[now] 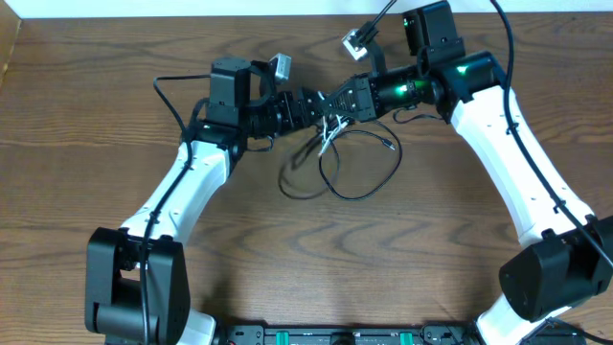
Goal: Untangle cables
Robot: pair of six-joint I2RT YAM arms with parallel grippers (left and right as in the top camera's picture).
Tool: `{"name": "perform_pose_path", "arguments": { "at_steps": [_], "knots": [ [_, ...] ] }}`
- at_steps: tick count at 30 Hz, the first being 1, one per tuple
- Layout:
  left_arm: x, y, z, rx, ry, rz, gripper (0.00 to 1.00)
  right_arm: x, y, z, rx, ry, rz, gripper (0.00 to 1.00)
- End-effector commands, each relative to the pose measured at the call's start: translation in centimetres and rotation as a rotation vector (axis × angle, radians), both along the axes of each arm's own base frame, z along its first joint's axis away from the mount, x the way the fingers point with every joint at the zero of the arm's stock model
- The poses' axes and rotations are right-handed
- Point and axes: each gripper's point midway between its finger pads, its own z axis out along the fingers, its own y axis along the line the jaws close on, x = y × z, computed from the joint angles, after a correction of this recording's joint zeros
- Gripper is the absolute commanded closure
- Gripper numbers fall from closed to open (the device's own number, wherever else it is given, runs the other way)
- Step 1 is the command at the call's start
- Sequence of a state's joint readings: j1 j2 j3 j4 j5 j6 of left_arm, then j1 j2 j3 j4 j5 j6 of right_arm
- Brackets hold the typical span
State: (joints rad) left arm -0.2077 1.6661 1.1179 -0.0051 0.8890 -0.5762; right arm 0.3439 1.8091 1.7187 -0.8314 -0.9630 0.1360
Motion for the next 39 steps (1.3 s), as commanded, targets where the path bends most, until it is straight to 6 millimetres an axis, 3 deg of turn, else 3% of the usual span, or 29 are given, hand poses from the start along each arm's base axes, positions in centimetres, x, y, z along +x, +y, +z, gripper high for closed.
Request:
{"name": "perform_pose_path", "arguments": {
  "at_steps": [1, 7, 12, 18, 21, 24, 29, 34, 38, 39],
  "knots": [
    [0.8, 2.2, -0.1, -0.022, 0.045, 0.056, 0.31, 0.5, -1.0, -0.3, -0.055, -0.031, -0.04, 0.99],
    [2.2, 5.6, -0.1, -0.054, 0.101, 0.164, 0.31, -0.5, -1.6, -1.5, -0.11, -0.054, 0.004, 0.99],
    [1.6, 5.4, 0.0, -0.077, 0.121, 0.133, 0.3, -0.4, -1.6, -1.4, -0.109, -0.061, 0.005, 0.99],
    [-0.9, 6.4, -4.2, -0.002, 0.418, 0.246, 0.3, 0.8, -2.6, -3.0, -0.224, -0.098, -0.061, 0.99],
    [-1.5, 6.1, -4.5, -0.039, 0.533, 0.29, 0.3, 0.3, -1.8, -2.8, -0.21, -0.111, -0.028, 0.99],
    [-2.2, 5.1, -3.9, -0.171, 0.758, 0.354, 0.3, -1.5, 0.0, -1.7, -0.133, -0.187, 0.11, 0.99],
    [-3.4, 3.5, -1.9, -0.352, 1.044, 0.352, 0.3, -2.1, 0.8, -1.8, -0.134, -0.229, 0.156, 0.99],
    [-4.0, 2.9, -0.7, -0.413, 1.129, 0.304, 0.3, -2.5, 1.2, -1.8, -0.133, -0.247, 0.18, 0.99],
    [-3.3, 2.6, 0.6, -0.453, 1.097, 0.267, 0.31, -3.8, 2.7, -1.8, -0.128, -0.296, 0.248, 0.99],
    [-3.1, 2.5, 0.8, -0.46, 1.088, 0.264, 0.36, -4.0, 3.0, -1.7, -0.127, -0.305, 0.257, 0.99]
  ]
}}
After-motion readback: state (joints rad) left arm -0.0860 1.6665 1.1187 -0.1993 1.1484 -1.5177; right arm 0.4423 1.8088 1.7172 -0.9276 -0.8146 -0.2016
